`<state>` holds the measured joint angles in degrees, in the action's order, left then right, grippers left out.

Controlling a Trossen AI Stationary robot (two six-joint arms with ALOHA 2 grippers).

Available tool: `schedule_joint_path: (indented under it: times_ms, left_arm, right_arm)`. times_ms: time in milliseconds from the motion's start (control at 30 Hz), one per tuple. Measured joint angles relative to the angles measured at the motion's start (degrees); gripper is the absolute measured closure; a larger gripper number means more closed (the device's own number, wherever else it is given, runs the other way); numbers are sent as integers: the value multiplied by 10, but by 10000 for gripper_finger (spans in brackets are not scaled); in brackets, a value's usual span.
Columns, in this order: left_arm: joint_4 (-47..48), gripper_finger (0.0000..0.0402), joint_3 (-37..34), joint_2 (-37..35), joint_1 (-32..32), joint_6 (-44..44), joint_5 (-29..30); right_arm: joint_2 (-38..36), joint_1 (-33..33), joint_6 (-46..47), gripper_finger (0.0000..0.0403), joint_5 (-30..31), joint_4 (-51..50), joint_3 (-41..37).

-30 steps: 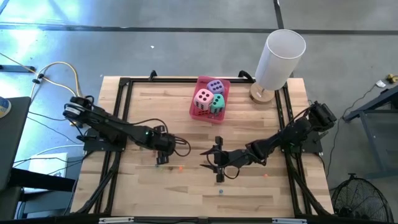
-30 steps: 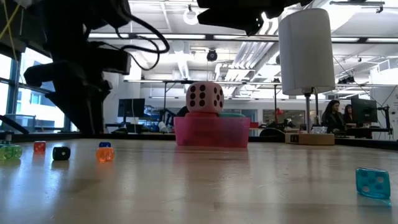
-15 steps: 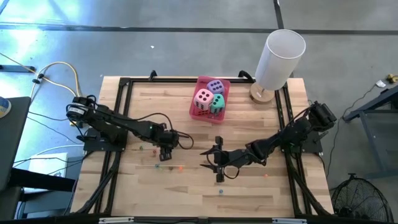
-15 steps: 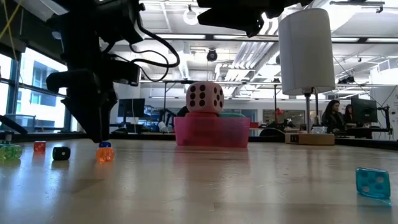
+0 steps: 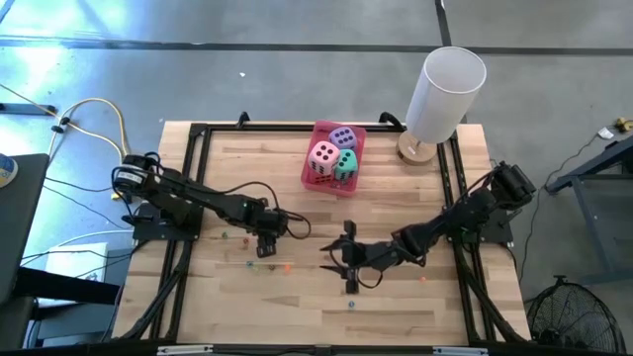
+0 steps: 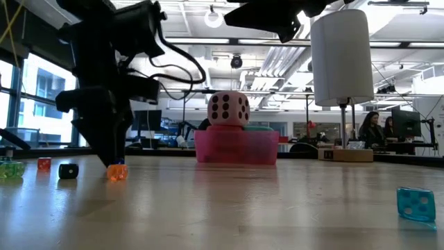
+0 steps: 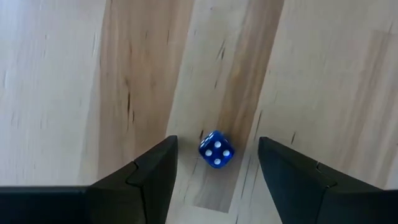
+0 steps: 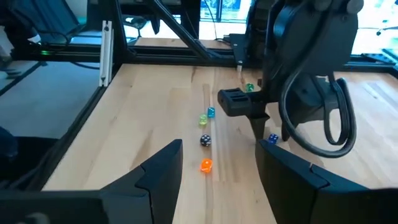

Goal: Pick & Place Dice
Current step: Put the small dark blue dice into the bin

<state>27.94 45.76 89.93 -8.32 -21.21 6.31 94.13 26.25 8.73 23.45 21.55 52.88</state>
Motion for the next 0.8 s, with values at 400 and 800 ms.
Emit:
schedule_joint_path:
  times_ms: [400,800]
  left_arm:
    - [-7,206,0,14,0,3,-2]
    - [-12,347,0,15,0,6,-2]
  right_arm:
    - [0,1,22,209,3,-4,0]
    - [0,4,35,209,4,-4,0]
